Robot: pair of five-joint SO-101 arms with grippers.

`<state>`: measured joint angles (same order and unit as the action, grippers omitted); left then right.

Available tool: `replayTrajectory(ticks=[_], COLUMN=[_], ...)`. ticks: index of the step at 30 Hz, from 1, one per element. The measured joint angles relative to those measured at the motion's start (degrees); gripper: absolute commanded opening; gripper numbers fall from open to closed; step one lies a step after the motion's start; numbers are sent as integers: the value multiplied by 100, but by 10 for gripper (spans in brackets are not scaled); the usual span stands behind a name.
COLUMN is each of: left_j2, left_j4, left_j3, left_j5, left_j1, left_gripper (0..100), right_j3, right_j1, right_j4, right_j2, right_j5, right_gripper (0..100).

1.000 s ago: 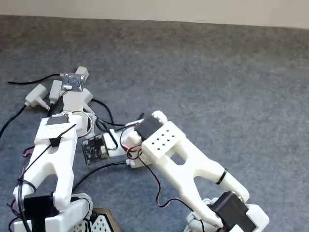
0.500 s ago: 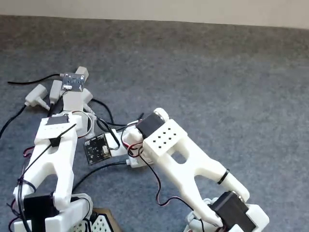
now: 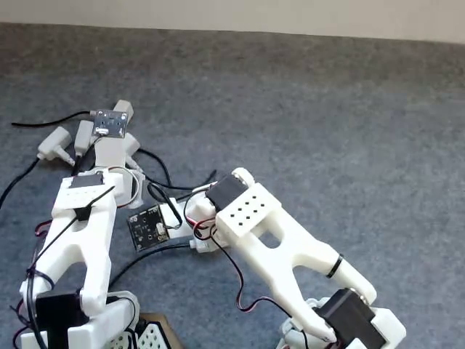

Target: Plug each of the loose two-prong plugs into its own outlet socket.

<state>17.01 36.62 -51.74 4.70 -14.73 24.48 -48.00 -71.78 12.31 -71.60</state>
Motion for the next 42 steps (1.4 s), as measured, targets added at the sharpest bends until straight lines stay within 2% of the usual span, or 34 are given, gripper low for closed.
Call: replayTrajectory(ticks=[19, 31, 42], left_j2=[0, 0, 0], left_j4=[0, 0, 0], left_j3=[0, 0, 0], left_j5=[0, 0, 0], left_j1=[0, 0, 0], left_gripper=[362, 362, 362], right_j3=[0, -141, -273], right_j1=[255, 105, -290], right_j4=[123, 123, 132], right_j2=[0, -993, -1125], right_j5=[0, -9, 211], right_gripper=[5, 5, 5])
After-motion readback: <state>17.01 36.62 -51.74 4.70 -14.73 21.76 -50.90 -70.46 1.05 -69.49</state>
